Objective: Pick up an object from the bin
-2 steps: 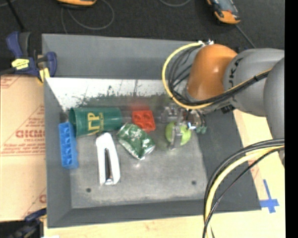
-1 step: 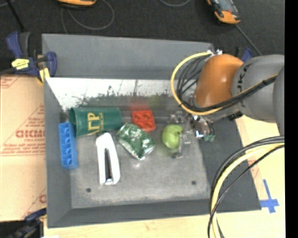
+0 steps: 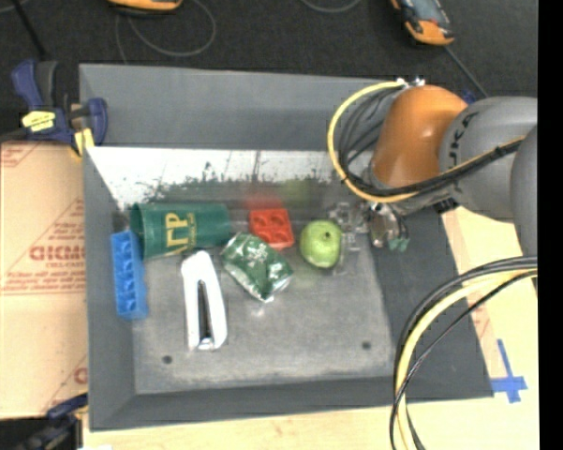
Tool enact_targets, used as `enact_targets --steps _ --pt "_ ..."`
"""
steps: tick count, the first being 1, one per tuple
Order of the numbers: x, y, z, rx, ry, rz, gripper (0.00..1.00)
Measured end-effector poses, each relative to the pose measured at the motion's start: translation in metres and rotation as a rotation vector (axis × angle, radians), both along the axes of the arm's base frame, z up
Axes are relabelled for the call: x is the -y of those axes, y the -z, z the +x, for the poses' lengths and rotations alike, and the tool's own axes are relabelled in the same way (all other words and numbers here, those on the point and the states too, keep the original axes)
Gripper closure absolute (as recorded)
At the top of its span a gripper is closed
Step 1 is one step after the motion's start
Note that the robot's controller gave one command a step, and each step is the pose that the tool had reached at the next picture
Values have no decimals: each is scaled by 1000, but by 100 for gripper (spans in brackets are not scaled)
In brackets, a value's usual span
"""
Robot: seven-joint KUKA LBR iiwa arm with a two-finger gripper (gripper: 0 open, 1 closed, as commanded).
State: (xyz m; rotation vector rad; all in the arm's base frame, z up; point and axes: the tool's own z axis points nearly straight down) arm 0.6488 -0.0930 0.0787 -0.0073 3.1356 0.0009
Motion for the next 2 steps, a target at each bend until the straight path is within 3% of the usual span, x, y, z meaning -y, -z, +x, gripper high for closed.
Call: enact_targets --steps 1,2 --pt "0 0 0 0 1 0 100" --pt "13 -194 -16 8 29 -2 100"
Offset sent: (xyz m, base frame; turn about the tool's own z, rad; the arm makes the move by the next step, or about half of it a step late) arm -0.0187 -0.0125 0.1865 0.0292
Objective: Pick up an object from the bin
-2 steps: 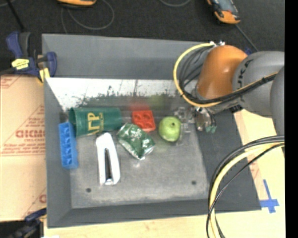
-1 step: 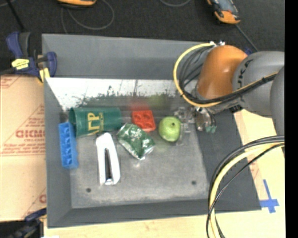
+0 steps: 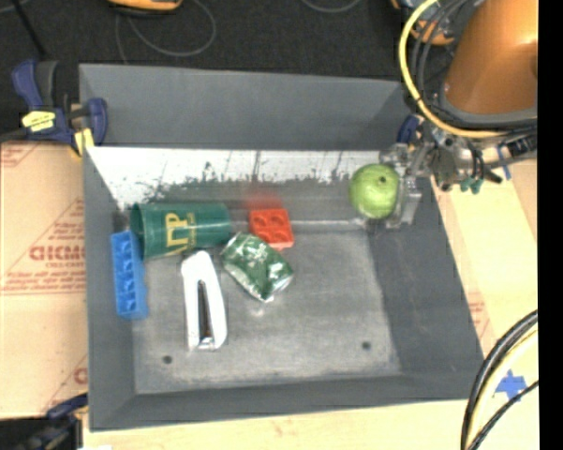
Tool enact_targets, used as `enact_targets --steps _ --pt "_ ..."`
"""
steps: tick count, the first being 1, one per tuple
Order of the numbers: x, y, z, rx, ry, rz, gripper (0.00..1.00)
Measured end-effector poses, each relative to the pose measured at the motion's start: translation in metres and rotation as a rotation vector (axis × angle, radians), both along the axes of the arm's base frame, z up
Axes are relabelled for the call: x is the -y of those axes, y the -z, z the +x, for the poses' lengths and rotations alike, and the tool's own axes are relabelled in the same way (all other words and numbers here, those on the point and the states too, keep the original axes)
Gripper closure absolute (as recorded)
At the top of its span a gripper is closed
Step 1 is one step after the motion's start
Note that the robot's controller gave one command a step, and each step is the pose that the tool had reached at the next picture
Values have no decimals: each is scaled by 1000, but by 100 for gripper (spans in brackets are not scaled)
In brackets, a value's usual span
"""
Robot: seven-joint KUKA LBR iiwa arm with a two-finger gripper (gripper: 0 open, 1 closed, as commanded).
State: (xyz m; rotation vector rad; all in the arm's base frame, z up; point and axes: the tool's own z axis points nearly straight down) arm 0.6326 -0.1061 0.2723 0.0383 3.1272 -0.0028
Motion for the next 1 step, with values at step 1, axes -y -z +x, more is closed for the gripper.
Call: enact_targets --steps 1 --pt "0 2 0 -2 0 0 100"
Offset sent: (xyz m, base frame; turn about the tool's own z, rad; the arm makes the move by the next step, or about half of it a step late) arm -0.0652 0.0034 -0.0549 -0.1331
